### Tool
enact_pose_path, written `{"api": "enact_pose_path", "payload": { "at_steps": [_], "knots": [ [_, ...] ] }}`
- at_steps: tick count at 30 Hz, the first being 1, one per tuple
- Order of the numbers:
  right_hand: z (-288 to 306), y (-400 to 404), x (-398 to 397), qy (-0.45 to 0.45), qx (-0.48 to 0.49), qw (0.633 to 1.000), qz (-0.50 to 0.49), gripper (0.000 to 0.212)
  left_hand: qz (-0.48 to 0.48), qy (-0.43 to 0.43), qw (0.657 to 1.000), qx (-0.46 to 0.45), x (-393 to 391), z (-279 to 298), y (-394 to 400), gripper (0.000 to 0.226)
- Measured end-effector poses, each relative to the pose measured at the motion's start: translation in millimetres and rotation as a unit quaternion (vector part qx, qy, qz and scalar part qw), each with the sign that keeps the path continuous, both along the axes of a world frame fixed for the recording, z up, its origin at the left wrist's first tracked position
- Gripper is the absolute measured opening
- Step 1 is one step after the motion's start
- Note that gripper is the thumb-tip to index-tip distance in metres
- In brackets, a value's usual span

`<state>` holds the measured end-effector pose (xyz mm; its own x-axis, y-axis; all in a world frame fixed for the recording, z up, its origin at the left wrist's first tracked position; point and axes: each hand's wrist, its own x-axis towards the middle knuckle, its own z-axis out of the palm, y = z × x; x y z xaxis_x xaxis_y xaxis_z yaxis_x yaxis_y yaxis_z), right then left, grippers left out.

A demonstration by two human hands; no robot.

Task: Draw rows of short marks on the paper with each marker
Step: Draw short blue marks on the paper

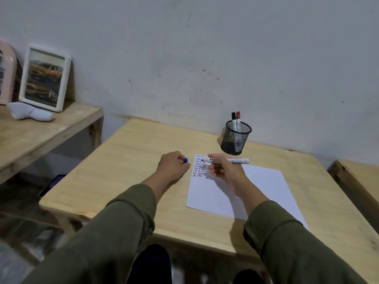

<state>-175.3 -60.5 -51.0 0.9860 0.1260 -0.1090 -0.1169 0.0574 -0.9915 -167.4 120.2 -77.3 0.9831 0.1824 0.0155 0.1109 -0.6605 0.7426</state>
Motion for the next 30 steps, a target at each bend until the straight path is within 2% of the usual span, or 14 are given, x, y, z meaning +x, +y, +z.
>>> {"api": "enact_pose_path", "payload": {
  "at_steps": [5, 8, 11, 15, 30],
  "knots": [
    [-8, 0, -10, 0.013, -0.021, 0.999, -0.027, 0.009, -0.017, -0.012, 0.999, 0.027, -9, -7, -1, 0.07],
    [-13, -1, -12, 0.002, -0.048, 0.998, -0.033, 0.002, -0.023, -0.023, 0.998, 0.055, -19, -13, -5, 0.086],
    [-19, -3, -15, -0.011, -0.076, 0.996, -0.054, 0.001, -0.026, -0.045, 0.997, 0.058, -27, -17, -7, 0.088],
    [-25, -4, -14, -0.044, -0.13, 0.988, -0.075, 0.011, -0.026, -0.053, 0.998, 0.031, -31, -16, -5, 0.092],
    [-34, -5, -7, -0.053, -0.17, 0.982, -0.068, 0.019, -0.022, -0.052, 0.998, 0.017, -31, -16, -5, 0.095]
  ]
}}
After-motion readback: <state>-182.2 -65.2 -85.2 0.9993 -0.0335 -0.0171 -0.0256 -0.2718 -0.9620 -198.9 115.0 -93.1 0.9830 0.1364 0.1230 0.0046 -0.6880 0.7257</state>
